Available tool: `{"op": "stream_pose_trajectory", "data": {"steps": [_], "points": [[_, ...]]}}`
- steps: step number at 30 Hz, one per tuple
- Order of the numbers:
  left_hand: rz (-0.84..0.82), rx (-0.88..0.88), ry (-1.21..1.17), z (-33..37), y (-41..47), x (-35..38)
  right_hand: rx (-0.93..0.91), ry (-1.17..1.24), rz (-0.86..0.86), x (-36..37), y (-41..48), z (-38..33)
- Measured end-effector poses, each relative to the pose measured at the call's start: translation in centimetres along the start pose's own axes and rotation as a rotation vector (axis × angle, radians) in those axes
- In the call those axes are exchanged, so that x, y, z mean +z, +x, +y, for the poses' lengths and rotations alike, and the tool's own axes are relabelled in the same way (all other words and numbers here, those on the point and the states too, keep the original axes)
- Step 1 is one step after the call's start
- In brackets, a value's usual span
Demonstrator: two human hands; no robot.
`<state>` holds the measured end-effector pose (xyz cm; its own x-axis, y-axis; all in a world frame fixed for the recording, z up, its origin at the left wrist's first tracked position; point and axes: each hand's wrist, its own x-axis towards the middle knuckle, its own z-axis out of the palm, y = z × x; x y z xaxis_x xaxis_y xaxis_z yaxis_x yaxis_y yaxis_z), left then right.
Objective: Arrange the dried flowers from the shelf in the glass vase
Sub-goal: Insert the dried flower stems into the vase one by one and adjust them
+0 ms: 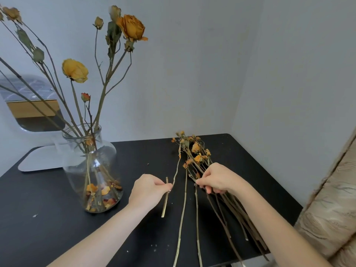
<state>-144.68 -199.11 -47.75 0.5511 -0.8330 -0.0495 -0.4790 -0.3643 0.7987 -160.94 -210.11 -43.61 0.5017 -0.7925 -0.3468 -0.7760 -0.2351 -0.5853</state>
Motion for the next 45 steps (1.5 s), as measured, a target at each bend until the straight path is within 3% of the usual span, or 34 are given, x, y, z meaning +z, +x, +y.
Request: {"op": "stream_pose_trajectory", "data": {"steps": [9,16,21,30,34,45], "points": [[0.046,0.115,-0.122,0.0,-3.9,-5.0,-0.098,0.159,0.118,-1.0,-0.7,-1.3],[0.084,0.139,-0.366,0.6,-8.4,-8.8,-0.149,0.193,0.123,-0.7,-1.5,-3.4],[0.245,0.19,-0.554,1.2,-11.1,-12.2,-0.18,0.204,0.101,-0.2,-2.0,-4.8],[0.616,0.286,-0.651,2.8,-9.2,-18.0,-0.238,0.163,0.065,0.5,-2.7,-6.2],[0.695,0.347,-0.591,3.9,-6.6,-18.6,-0.251,0.163,0.039,0.7,-2.8,-6.4],[0.931,0.293,-0.219,4.0,-3.6,-17.7,-0.265,0.092,0.038,1.5,-3.0,-6.2]]}}
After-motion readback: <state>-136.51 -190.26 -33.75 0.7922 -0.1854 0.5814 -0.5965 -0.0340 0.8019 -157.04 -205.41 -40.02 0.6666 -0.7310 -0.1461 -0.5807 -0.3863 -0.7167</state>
